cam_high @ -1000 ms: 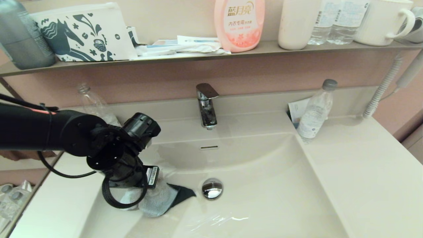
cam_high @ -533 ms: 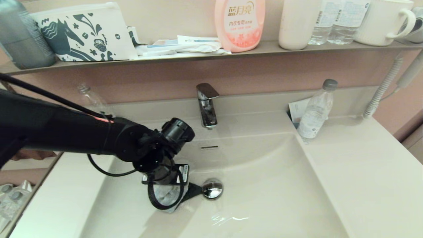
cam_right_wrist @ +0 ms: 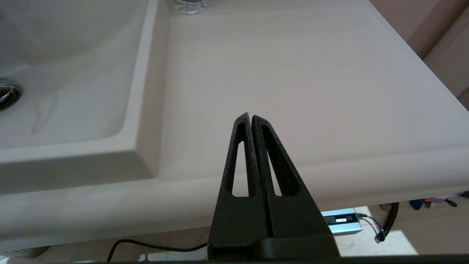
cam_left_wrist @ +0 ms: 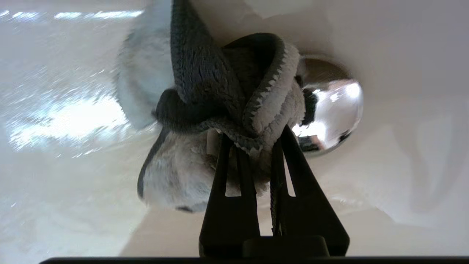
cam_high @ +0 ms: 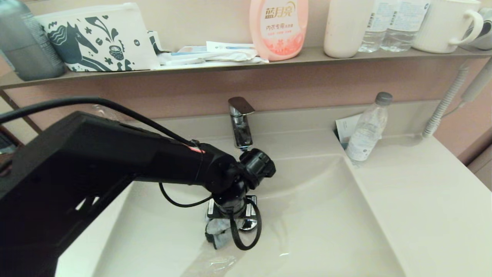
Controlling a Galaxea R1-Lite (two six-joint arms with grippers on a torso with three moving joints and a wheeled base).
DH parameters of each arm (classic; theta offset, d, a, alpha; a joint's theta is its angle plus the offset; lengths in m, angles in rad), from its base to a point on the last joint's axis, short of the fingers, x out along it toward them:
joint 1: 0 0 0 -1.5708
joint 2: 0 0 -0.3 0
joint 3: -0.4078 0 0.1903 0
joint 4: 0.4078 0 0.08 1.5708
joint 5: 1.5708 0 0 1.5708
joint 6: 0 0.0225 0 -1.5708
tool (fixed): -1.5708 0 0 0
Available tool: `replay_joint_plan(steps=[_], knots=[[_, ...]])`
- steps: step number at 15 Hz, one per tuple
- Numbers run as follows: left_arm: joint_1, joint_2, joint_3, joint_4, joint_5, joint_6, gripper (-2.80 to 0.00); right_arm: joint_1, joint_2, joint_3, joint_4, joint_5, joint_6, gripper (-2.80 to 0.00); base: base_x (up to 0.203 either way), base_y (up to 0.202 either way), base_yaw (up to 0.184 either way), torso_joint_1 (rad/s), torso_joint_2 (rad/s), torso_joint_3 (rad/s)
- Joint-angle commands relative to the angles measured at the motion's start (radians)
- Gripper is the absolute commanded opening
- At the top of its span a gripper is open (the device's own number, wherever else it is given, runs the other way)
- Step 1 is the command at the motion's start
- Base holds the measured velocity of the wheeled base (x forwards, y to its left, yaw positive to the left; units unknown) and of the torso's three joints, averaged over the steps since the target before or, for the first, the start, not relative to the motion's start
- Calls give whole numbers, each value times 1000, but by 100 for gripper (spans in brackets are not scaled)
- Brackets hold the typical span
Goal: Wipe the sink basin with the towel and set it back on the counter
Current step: Wipe the sink
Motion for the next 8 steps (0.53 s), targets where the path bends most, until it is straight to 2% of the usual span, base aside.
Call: replay_joint_plan(steps=[1,4,8], knots=[[-21,69,-55,3,7,-4,-280,0,1,0,1,0,0,-280,0,0,0,0,0,0],[-53,127,-133,21,22,-4,-280,0,1,0,0,0,0,-280,0,0,0,0,0,0],[-97,172,-312,138,31,-7,-280,0,1,0,0,0,0,-280,0,0,0,0,0,0]])
